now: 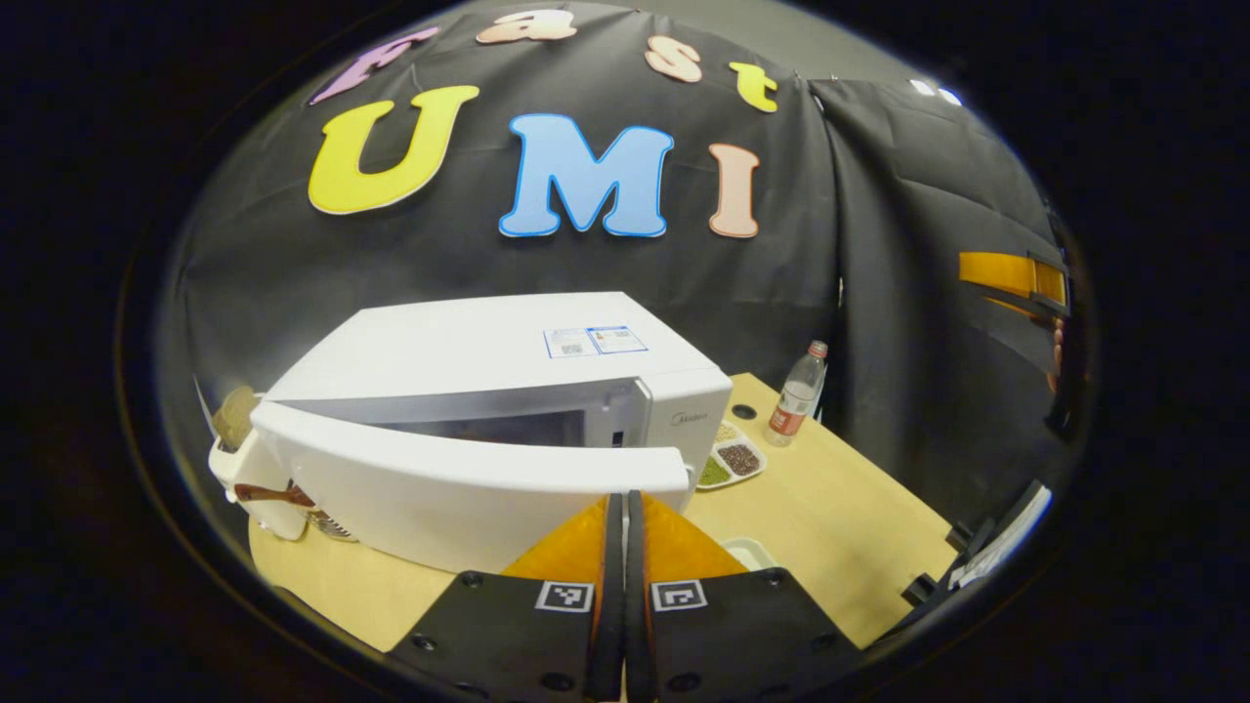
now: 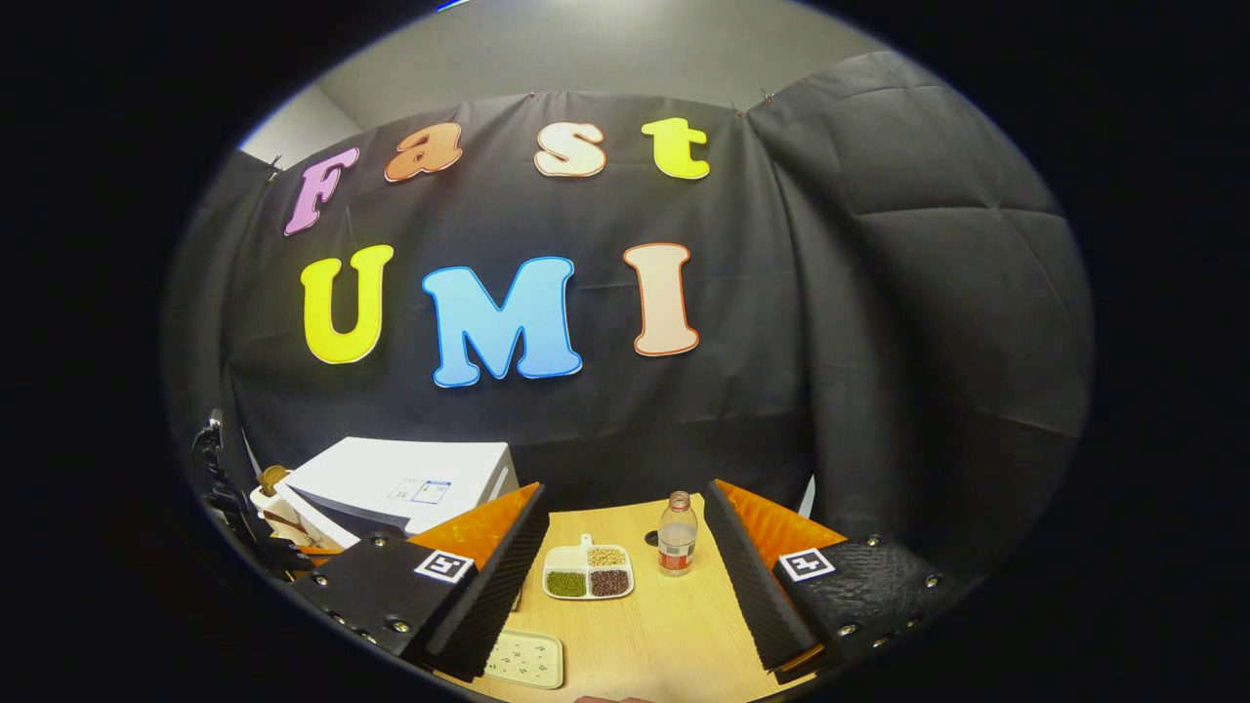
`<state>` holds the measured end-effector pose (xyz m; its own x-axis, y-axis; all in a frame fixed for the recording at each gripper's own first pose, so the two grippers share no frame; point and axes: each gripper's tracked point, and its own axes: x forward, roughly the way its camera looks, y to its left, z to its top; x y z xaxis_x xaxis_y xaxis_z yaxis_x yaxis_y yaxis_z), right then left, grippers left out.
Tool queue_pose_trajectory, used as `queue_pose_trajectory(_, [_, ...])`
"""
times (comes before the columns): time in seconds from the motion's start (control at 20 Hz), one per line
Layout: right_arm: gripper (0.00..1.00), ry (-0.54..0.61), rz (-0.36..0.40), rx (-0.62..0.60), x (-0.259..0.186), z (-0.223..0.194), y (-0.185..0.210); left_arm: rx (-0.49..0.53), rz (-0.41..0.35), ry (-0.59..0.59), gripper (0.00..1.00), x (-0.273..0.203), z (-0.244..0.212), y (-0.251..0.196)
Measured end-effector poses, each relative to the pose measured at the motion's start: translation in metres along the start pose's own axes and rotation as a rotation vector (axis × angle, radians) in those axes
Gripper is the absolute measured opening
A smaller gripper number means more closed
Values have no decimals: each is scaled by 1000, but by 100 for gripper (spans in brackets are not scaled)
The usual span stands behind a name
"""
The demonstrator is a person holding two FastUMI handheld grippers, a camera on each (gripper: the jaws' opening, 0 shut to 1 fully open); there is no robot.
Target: Open the microwave oven with the left hand, put the food in, and close the microwave oven.
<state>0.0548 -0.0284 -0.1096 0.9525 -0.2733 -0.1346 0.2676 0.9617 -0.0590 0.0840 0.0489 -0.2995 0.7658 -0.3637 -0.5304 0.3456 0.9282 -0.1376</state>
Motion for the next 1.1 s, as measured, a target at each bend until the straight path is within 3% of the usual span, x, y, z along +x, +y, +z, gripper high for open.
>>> queue_pose_trajectory(0.45, [98, 41, 0, 6, 7, -13, -5, -13, 22, -4, 8, 34, 9, 0])
queue_pose_trajectory(0.8, [98, 55, -28, 20, 11, -17, -19, -84, 33, -15, 8, 54, 20, 4])
queue_pose_trajectory(1.1, [98, 61, -46, 11, 14, -17, -26, -74, 41, -24, 8, 58, 21, 5])
